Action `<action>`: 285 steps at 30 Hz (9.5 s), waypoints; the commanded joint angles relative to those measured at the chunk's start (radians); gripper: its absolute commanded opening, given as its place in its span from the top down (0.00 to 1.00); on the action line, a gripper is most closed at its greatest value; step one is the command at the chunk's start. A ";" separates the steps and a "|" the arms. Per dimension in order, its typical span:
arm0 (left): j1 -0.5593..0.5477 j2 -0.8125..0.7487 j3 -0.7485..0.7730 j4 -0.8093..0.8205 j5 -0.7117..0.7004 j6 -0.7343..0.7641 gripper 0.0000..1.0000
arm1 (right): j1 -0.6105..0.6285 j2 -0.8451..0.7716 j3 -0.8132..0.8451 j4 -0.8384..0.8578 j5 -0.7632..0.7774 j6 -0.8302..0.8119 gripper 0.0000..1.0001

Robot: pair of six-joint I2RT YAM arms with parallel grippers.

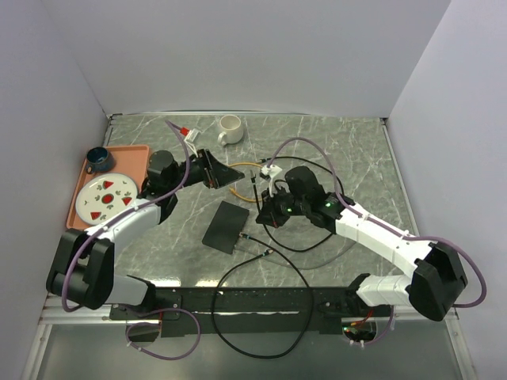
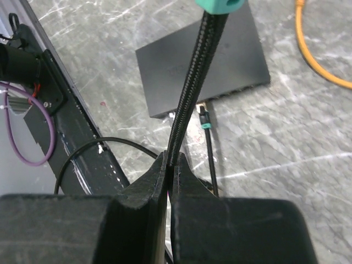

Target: Insert the plug into the switch port

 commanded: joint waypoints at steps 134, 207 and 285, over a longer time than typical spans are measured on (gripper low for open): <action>-0.160 -0.136 -0.110 0.148 -0.189 0.095 0.01 | -0.205 -0.006 -0.282 1.040 -0.387 0.582 1.00; -0.093 0.211 -0.101 -0.405 -0.479 0.267 0.09 | 0.082 0.308 -0.021 0.127 0.281 -0.115 1.00; -0.101 0.206 -0.196 -0.297 -0.387 0.214 0.23 | 0.200 0.468 0.183 0.119 0.376 -0.104 1.00</action>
